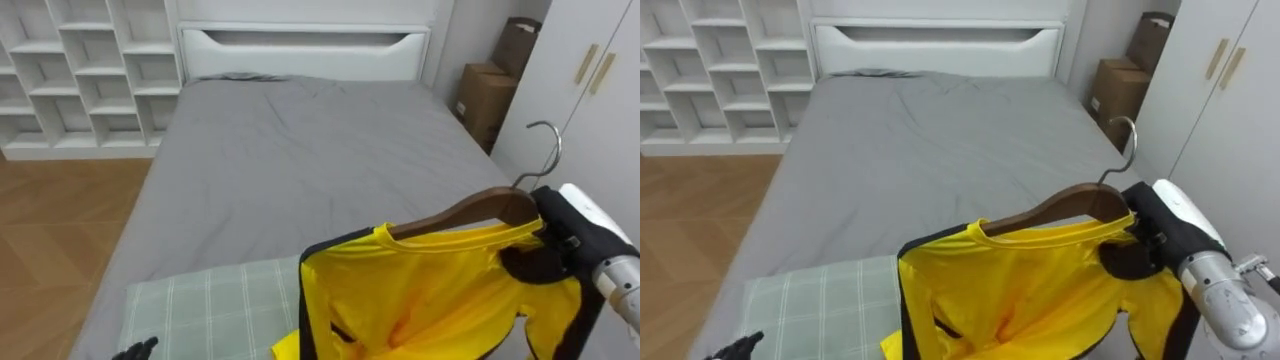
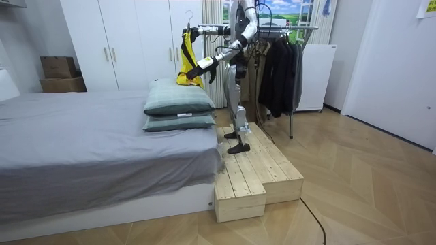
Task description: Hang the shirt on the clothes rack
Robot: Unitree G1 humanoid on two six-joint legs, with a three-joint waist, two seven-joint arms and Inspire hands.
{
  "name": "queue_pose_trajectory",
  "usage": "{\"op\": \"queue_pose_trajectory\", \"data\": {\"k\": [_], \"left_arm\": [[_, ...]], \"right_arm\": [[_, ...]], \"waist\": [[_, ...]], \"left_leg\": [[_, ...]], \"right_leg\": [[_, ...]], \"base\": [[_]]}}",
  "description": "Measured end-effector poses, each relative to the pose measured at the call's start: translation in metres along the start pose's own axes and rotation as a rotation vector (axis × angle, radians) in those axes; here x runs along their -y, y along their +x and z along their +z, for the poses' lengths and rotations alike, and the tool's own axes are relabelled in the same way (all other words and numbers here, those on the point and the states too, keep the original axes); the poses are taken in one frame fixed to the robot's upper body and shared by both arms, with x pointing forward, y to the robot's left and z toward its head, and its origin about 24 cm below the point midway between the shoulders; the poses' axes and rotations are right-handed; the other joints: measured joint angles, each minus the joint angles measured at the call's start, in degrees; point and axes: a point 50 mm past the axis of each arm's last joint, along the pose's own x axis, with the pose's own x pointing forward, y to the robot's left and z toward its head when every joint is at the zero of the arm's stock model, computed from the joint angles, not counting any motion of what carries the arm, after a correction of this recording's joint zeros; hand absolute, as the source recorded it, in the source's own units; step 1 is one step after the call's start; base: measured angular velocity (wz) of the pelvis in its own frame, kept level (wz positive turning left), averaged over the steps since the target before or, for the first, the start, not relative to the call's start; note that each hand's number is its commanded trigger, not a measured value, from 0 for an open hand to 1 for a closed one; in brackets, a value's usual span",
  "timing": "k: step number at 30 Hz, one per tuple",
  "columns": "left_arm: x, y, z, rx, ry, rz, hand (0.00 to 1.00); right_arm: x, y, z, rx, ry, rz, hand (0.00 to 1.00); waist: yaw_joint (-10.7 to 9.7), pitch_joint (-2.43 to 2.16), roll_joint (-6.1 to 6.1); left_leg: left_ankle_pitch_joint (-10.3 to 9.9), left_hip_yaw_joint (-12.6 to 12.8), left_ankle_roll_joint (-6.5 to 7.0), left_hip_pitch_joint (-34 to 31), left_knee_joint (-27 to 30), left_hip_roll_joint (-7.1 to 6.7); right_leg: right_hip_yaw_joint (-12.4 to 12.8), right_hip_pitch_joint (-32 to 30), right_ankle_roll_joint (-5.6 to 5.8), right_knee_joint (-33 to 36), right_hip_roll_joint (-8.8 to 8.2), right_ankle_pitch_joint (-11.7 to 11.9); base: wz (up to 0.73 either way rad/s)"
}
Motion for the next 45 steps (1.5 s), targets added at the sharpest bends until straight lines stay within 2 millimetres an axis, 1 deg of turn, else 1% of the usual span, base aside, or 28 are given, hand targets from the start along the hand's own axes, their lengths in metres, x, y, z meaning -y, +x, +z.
{"op": "queue_pose_trajectory", "data": {"k": [2,6,8,11,17,20,23,26,29,33,37,41,43,45], "left_arm": [[0.006,-0.003,-0.007,-0.048,-0.062,-0.014,0.00],[0.013,-0.010,-0.023,-0.142,-0.146,-0.025,0.00],[0.021,-0.015,-0.032,-0.207,-0.188,-0.043,0.00],[0.032,-0.022,-0.043,-0.273,-0.190,-0.085,0.00],[0.042,-0.035,-0.060,-0.383,-0.199,-0.134,0.00],[0.053,-0.049,-0.071,-0.453,-0.203,-0.186,0.00],[0.065,-0.057,-0.072,-0.499,-0.216,-0.247,0.00],[0.071,-0.062,-0.073,-0.514,-0.228,-0.286,0.00],[0.075,-0.065,-0.076,-0.544,-0.237,-0.318,0.00],[0.083,-0.072,-0.077,-0.586,-0.277,-0.357,0.00],[0.084,-0.071,-0.076,-0.594,-0.322,-0.366,0.00],[0.083,-0.068,-0.075,-0.591,-0.337,-0.360,0.00],[0.081,-0.065,-0.073,-0.587,-0.351,-0.352,0.00],[0.081,-0.064,-0.073,-0.590,-0.368,-0.349,0.00]], "right_arm": [[-0.002,-0.007,-0.010,-0.034,0.014,-0.016,1.00],[-0.001,-0.009,-0.014,-0.052,0.032,-0.034,1.00],[0.000,-0.010,-0.017,-0.065,0.053,-0.044,1.00],[0.001,-0.011,-0.018,-0.076,0.073,-0.053,1.00],[0.003,-0.011,-0.019,-0.098,0.078,-0.062,1.00],[0.005,-0.012,-0.013,-0.085,0.075,-0.072,1.00],[0.007,-0.016,-0.008,-0.057,0.061,-0.082,1.00],[0.008,-0.019,-0.007,-0.057,0.062,-0.090,1.00],[0.009,-0.019,-0.003,-0.047,0.062,-0.093,1.00],[0.010,-0.022,0.008,-0.002,0.058,-0.101,1.00],[0.011,-0.023,0.019,0.036,0.038,-0.083,1.00],[0.009,-0.023,0.024,0.058,0.043,-0.058,1.00],[0.006,-0.023,0.026,0.066,0.058,-0.049,1.00],[0.004,-0.023,0.027,0.069,0.062,-0.039,1.00]], "waist": [[0.9,-0.23,-0.49],[0.8,-0.18,-0.69],[0.9,-0.18,-0.69],[0.9,-0.10,-0.57],[1.3,-0.02,-0.60],[1.4,0.00,-0.63],[1.9,0.01,-0.66],[2.4,0.03,-0.69],[2.4,0.03,-0.70],[2.4,0.07,-0.78],[2.6,0.07,-1.16],[2.6,0.03,-1.56],[2.6,0.19,-1.92],[2.6,0.13,-2.05]], "left_leg": [[0.0,0.1,0.00,0.3,-0.1,0.04],[0.0,0.1,-0.01,0.4,-0.3,0.04],[0.0,0.0,-0.01,0.5,-0.6,0.03],[0.0,0.0,-0.02,0.4,-0.7,0.04],[-0.1,0.3,-0.04,0.2,-0.8,0.06],[-0.1,0.4,-0.03,0.2,-0.8,0.06],[-0.1,0.4,-0.04,0.2,-0.8,0.07],[-0.1,0.3,-0.05,0.2,-0.8,0.08],[-0.1,0.1,-0.05,0.2,-0.7,0.08],[-0.1,0.1,-0.06,0.1,-0.7,0.02],[-0.1,0.1,-0.07,0.0,-0.7,0.01],[-0.1,0.2,-0.07,-0.7,-0.7,0.01],[-0.1,0.1,-0.07,-0.7,-0.6,0.02],[-0.1,0.1,-0.07,-0.7,-0.6,0.03]], "right_leg": [[0.2,0.2,-0.02,0.0,0.01,0.0],[0.1,0.5,0.00,0.0,0.00,0.0],[0.0,0.5,0.00,0.0,0.01,0.0],[-0.2,0.5,0.00,0.0,0.02,0.0],[-0.1,0.1,0.00,0.4,0.04,0.0],[0.2,0.1,0.00,0.3,0.06,0.0],[0.1,0.0,0.00,0.3,0.06,0.0],[0.0,0.0,0.00,0.3,0.05,0.0],[0.0,0.0,0.00,0.2,0.05,0.0],[0.1,-0.1,0.04,-0.1,0.05,0.0],[0.1,-0.3,0.07,-0.2,0.05,-0.1],[0.1,-0.4,0.07,-0.1,0.05,-0.1],[0.0,-0.5,0.06,-0.1,0.05,-0.1],[0.0,-0.5,0.06,0.0,0.05,-0.1]], "base": [[-0.06],[0.00],[0.00],[0.00],[0.00],[-0.04],[0.00],[0.00],[0.00],[0.00],[0.00],[0.00],[0.00],[0.00]]}}
